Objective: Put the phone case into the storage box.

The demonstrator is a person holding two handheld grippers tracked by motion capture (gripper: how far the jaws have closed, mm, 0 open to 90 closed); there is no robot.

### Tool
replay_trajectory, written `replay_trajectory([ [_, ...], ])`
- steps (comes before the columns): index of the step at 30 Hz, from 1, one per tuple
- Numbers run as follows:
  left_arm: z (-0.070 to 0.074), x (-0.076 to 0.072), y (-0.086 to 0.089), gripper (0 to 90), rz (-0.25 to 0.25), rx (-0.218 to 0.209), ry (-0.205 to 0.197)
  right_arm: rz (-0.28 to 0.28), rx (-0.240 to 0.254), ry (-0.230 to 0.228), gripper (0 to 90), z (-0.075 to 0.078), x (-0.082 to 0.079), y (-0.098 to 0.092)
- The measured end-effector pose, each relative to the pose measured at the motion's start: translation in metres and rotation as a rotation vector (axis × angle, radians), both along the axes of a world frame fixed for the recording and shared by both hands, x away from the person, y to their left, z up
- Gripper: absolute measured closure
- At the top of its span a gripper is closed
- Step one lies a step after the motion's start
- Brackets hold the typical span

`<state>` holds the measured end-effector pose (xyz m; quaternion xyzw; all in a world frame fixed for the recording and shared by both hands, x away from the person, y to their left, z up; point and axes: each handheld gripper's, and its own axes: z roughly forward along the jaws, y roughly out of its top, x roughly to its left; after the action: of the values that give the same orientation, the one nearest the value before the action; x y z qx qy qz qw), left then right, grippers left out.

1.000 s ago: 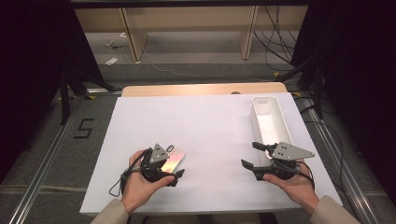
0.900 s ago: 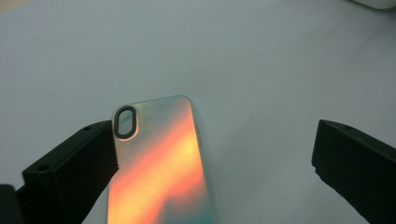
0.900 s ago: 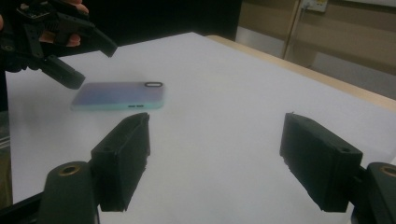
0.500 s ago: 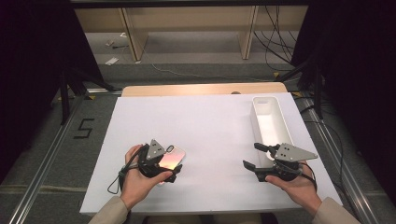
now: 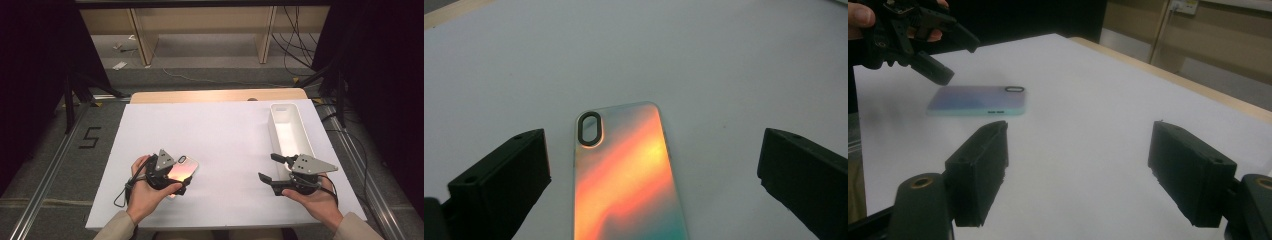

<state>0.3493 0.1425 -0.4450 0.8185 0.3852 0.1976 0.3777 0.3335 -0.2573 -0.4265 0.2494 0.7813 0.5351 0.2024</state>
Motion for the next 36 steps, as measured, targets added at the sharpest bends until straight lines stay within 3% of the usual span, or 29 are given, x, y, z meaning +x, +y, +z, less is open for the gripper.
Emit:
replay_trajectory([
  [4, -0.001, 0.003, -0.001, 0.0, 0.003, 0.009, 0.009, -0.003, 0.001, 0.002, 24.6, 0.000, 0.000, 0.000],
  [14, -0.005, 0.014, -0.009, 0.0, 0.031, 0.069, 0.081, -0.003, -0.002, 0.004, 24.6, -0.001, 0.001, 0.001],
  [20, -0.010, 0.021, -0.011, 0.0, 0.046, 0.131, 0.124, -0.001, -0.001, 0.001, 24.6, 0.000, 0.001, 0.002],
  [23, -0.017, 0.026, -0.012, 0.0, 0.028, 0.185, 0.168, -0.001, 0.000, 0.001, 24.6, 0.000, 0.001, 0.002],
  [36, -0.028, 0.034, -0.014, 0.0, 0.023, 0.282, 0.270, -0.002, 0.000, 0.002, 24.6, 0.000, 0.001, 0.002],
])
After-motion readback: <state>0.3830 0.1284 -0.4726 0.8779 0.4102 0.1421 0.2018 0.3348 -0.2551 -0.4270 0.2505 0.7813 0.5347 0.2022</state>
